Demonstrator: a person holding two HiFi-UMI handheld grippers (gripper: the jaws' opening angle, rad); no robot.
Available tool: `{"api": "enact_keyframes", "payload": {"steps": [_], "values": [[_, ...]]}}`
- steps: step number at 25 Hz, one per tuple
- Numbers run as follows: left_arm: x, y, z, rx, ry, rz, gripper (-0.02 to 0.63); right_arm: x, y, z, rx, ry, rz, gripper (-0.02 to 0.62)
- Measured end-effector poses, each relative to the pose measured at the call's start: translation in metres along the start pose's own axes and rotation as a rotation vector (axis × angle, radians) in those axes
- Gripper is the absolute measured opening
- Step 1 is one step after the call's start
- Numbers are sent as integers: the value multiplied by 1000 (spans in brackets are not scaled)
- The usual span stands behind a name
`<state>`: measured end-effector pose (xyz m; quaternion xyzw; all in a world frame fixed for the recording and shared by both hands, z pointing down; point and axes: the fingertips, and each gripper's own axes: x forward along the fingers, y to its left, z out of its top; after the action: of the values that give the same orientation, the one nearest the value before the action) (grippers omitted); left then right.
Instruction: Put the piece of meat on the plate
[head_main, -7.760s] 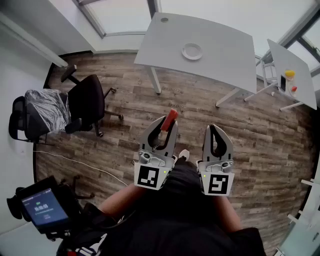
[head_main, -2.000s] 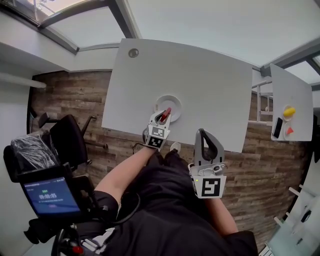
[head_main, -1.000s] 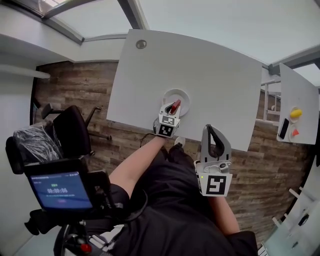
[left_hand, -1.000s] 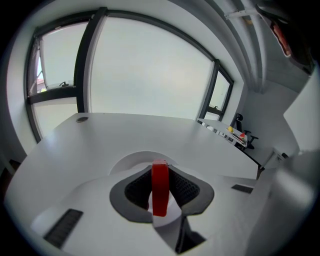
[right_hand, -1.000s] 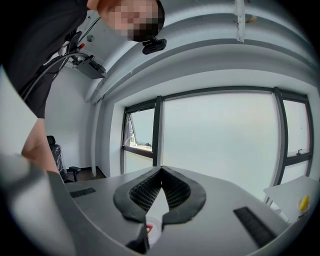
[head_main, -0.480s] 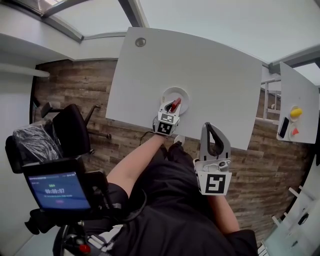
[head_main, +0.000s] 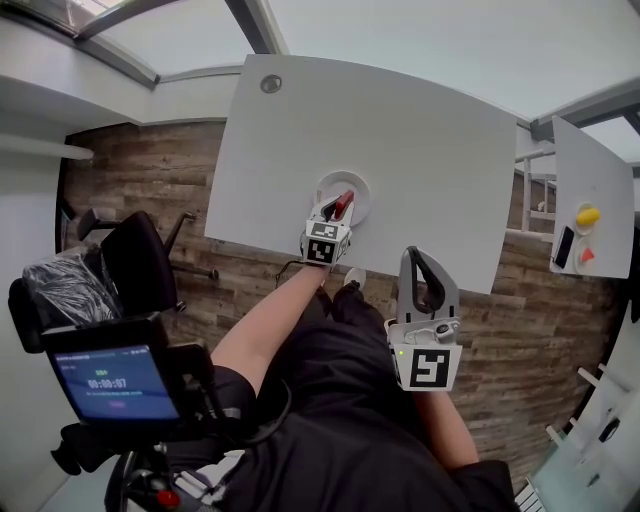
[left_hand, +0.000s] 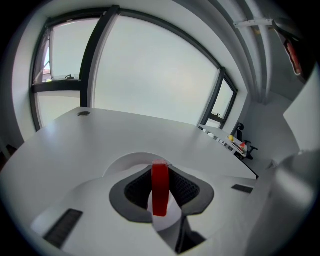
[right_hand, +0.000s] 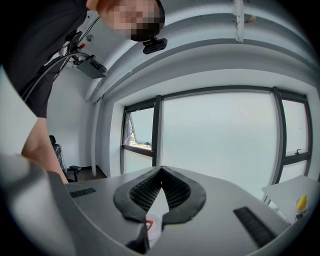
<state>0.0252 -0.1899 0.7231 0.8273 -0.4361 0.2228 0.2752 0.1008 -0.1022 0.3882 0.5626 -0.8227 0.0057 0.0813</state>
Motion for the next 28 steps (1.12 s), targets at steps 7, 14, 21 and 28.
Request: {"api": "enact_keyframes", "payload": {"steps": [7,14,21,28], "values": [[-1,3,-1,35,15,1,94,-4,2,0,5,7,1,3],[1,4,0,41,6,-17,94,-4,5,1,2,0,9,3],[1,2,5,96,-8,-11,95,-4,9,12,-78,-41,12,3],[1,0,-3,167,25,-27,101,-5,15,4,-77,-13,37,3]]}}
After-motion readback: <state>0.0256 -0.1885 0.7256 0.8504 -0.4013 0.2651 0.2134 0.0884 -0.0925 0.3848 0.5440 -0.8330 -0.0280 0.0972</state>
